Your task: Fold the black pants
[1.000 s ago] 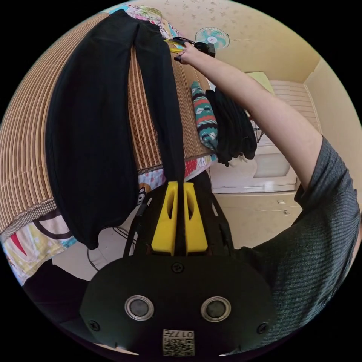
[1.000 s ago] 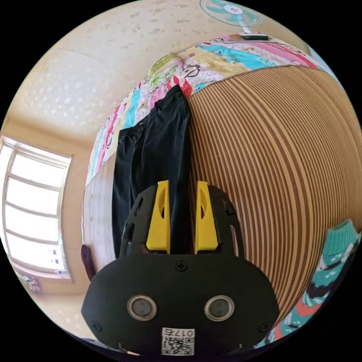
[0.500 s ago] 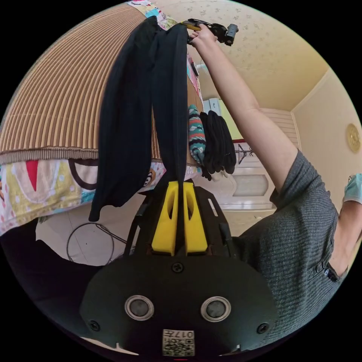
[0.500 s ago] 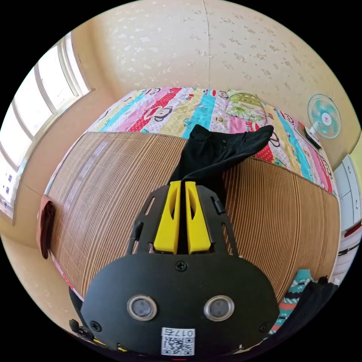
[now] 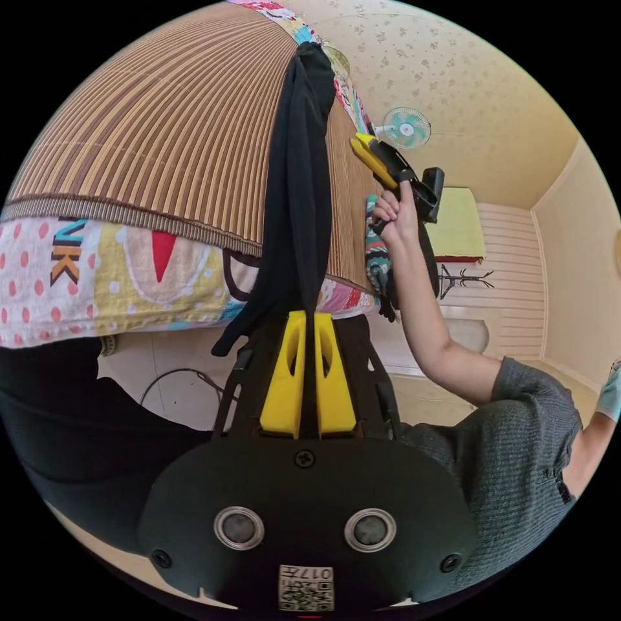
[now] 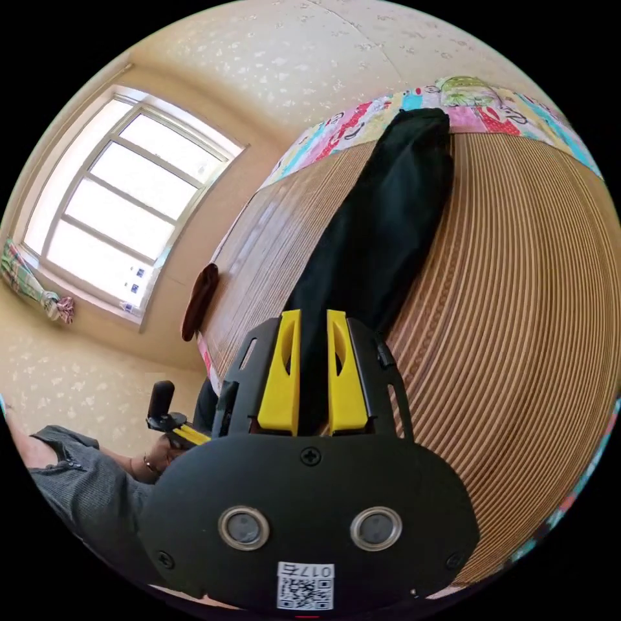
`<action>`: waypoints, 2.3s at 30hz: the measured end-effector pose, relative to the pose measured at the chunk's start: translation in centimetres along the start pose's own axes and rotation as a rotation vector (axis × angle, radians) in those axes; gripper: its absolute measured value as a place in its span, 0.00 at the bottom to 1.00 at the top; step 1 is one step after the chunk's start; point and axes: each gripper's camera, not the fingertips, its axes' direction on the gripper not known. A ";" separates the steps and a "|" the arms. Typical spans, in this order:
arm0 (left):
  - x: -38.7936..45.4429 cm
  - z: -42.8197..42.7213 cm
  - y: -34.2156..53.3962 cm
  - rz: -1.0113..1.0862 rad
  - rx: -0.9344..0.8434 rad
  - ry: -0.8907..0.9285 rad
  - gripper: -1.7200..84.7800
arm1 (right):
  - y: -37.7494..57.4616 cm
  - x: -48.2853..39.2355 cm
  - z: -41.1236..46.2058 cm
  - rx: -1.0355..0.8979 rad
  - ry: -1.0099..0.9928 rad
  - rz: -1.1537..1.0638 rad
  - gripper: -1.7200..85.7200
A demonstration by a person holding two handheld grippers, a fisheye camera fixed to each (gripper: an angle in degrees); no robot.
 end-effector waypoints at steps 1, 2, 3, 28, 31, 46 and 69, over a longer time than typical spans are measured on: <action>0.0 -0.5 0.0 -0.001 -0.002 0.003 0.01 | 1.7 0.5 -0.4 -0.003 -0.014 0.023 0.10; 0.0 -1.0 0.0 -0.005 -0.005 0.008 0.01 | 4.9 1.3 -1.1 -0.005 -0.051 0.066 0.11; 0.0 -1.3 0.0 -0.008 -0.006 0.013 0.01 | 7.8 1.9 -1.7 0.006 -0.092 0.111 0.12; -7.5 0.7 4.3 -0.211 0.004 0.132 0.04 | 19.1 6.7 -3.6 -0.105 -0.382 0.249 0.04; -4.8 1.6 4.5 -0.120 0.022 -0.091 0.08 | 19.7 6.9 -3.7 -0.073 -0.356 0.227 0.07; 1.2 12.2 0.8 0.051 0.019 -0.405 0.05 | 16.2 6.4 2.2 -0.239 -0.243 0.139 0.10; 6.1 15.9 2.9 0.165 0.155 -0.303 0.09 | 17.2 5.8 -1.3 -0.108 -0.252 0.068 0.09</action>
